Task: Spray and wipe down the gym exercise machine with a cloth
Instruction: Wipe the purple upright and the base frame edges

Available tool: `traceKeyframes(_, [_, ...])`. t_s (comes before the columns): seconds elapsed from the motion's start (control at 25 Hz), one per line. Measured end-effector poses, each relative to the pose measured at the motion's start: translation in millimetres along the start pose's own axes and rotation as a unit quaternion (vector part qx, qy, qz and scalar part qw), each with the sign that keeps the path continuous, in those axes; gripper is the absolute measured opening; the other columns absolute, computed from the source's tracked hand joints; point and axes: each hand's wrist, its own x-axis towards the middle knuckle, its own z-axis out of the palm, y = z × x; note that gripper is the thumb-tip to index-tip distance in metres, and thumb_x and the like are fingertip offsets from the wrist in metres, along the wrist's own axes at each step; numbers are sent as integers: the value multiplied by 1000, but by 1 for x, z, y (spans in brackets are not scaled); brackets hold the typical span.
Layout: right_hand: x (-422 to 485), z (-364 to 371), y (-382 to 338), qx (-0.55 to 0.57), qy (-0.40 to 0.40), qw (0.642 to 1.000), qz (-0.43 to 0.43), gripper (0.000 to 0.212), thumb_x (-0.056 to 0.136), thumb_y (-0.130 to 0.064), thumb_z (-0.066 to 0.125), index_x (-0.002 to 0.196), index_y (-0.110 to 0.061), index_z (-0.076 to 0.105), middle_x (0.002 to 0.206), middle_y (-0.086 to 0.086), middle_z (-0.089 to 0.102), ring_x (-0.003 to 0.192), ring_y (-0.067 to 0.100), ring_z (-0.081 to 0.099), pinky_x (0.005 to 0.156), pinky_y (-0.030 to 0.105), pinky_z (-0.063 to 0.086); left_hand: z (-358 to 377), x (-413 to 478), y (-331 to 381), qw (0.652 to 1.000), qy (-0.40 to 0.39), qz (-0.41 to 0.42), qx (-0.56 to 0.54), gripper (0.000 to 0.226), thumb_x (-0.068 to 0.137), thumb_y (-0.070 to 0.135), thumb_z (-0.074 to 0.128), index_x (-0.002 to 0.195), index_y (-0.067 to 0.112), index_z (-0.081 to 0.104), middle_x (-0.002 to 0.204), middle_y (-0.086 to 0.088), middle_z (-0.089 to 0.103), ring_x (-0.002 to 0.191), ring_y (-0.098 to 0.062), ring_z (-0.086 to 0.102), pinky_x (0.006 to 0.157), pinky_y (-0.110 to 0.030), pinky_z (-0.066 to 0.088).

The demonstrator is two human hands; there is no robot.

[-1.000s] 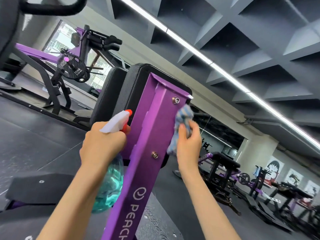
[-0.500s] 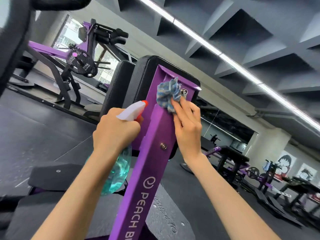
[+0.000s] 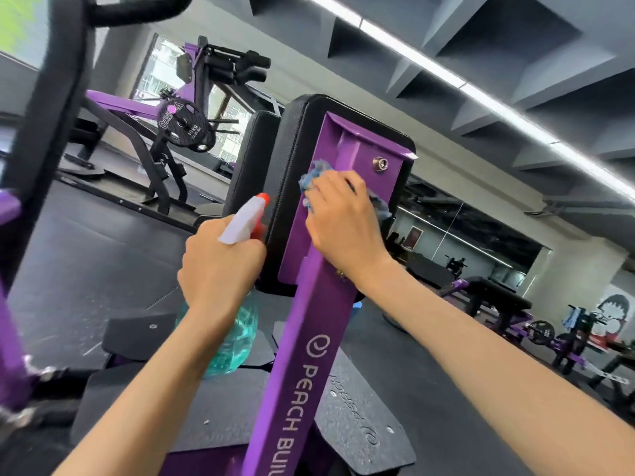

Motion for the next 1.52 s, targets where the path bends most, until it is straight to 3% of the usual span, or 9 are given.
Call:
traceKeyframes(0.16, [-76,-2,-48,83,-123,980,-134,8,70,-7,54,74,-10,61,75,7,56,74,29,56,84,35,37,-6,6,-4,999,14,23,27,7,84,25,59,84,24,65,77,-4,59,87,-36,52,74,-34,34])
traceKeyframes(0.4, [-49,3,-20,94,-22,995,-21,17,80,-2,54,90,-6,68,92,9,65,96,30,60,106,37,32,5,3,-20,988,-86,78,97,42,70,35,55,109,45,65,84,-5,63,91,-35,59,79,-35,47])
traceKeyframes(0.64, [-164,8,-112,168,-168,946,-223,12,61,-20,71,70,-13,66,72,2,60,80,23,54,94,32,37,-12,-2,-34,974,-156,106,123,56,48,28,44,93,58,60,96,-7,67,99,-38,58,87,-49,52])
traceKeyframes(0.76, [-118,13,-73,142,-74,976,-148,17,74,-24,56,75,-15,71,76,0,65,86,23,63,102,34,32,-16,-1,-39,979,-144,88,119,61,46,28,46,100,49,64,95,-8,68,96,-37,58,84,-50,52])
traceKeyframes(0.88, [-124,23,-58,185,5,978,-96,16,80,-20,58,84,-14,72,93,1,70,112,23,56,113,38,23,-15,7,-54,980,-158,67,96,58,41,30,48,95,29,69,90,-9,68,90,-35,59,77,-47,52])
traceKeyframes(1.12, [-207,30,-105,188,-96,904,-372,18,93,-12,50,96,-14,68,103,3,68,113,24,59,112,41,29,-3,0,-51,971,-202,121,33,59,47,10,45,94,40,68,80,-4,70,77,-19,54,63,-26,39])
traceKeyframes(1.24, [-146,35,-53,158,28,958,-237,21,88,-21,60,108,-17,65,113,5,69,113,25,62,107,43,37,5,-1,-57,968,-214,128,33,59,45,10,45,98,27,65,80,-12,66,70,-23,46,58,-25,37])
traceKeyframes(1.36, [-148,38,-48,170,73,974,-132,23,90,-20,57,108,-18,71,121,4,66,119,24,56,108,39,36,11,-3,-67,965,-235,110,50,49,42,9,47,85,23,66,76,-12,62,62,-19,38,49,-20,33])
traceKeyframes(1.52, [-233,27,-114,204,-54,931,-297,17,93,-12,60,103,-17,72,114,-2,68,123,21,52,117,35,22,9,-6,-70,968,-233,94,21,43,48,3,49,76,28,70,76,-5,68,59,-12,46,48,-16,35])
